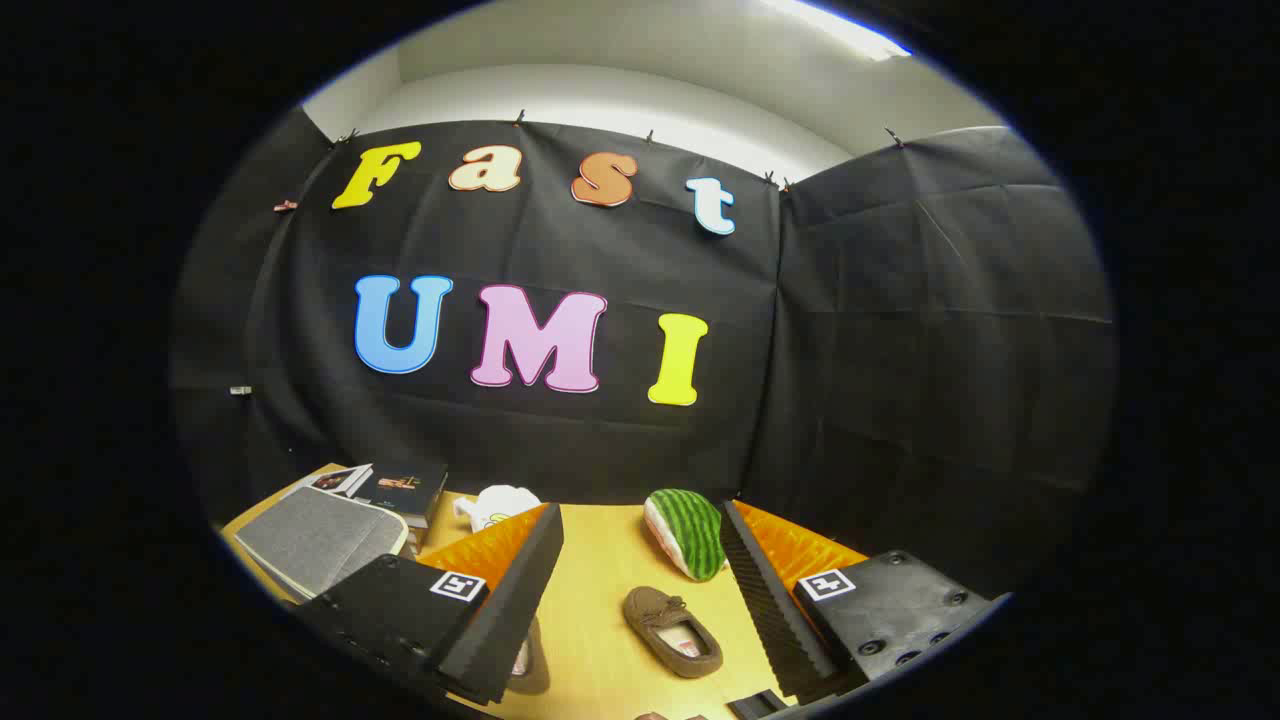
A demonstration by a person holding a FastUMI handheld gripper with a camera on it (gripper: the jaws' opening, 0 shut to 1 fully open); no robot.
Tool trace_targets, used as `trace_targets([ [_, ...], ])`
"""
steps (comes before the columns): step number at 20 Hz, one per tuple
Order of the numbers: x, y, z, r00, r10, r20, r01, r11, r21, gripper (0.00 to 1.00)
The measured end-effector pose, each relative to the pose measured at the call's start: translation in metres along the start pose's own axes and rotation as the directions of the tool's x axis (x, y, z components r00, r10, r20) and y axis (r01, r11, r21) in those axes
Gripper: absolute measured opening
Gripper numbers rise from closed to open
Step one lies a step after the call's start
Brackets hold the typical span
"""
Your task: Open the storage box then place both shoes into the box .Put the left shoe in first, then the right shoe, with the right side of both shoes facing outward in a uniform manner.
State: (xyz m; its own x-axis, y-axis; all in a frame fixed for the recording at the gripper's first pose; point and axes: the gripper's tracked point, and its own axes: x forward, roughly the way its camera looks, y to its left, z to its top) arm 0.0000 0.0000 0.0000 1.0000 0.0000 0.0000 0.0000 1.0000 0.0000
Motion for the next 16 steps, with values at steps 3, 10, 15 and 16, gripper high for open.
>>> trace_targets([
  [3,0.0,0.002,0.001,1.0,0.0,0.007,0.0,1.0,0.015,0.97],
  [10,0.006,-0.005,-0.016,0.999,-0.035,-0.037,0.038,0.997,0.062,0.97],
  [15,0.009,-0.006,-0.018,0.998,-0.041,-0.043,0.043,0.997,0.067,0.97],
  [16,0.01,-0.004,-0.018,0.998,-0.037,-0.044,0.04,0.997,0.069,0.97],
])
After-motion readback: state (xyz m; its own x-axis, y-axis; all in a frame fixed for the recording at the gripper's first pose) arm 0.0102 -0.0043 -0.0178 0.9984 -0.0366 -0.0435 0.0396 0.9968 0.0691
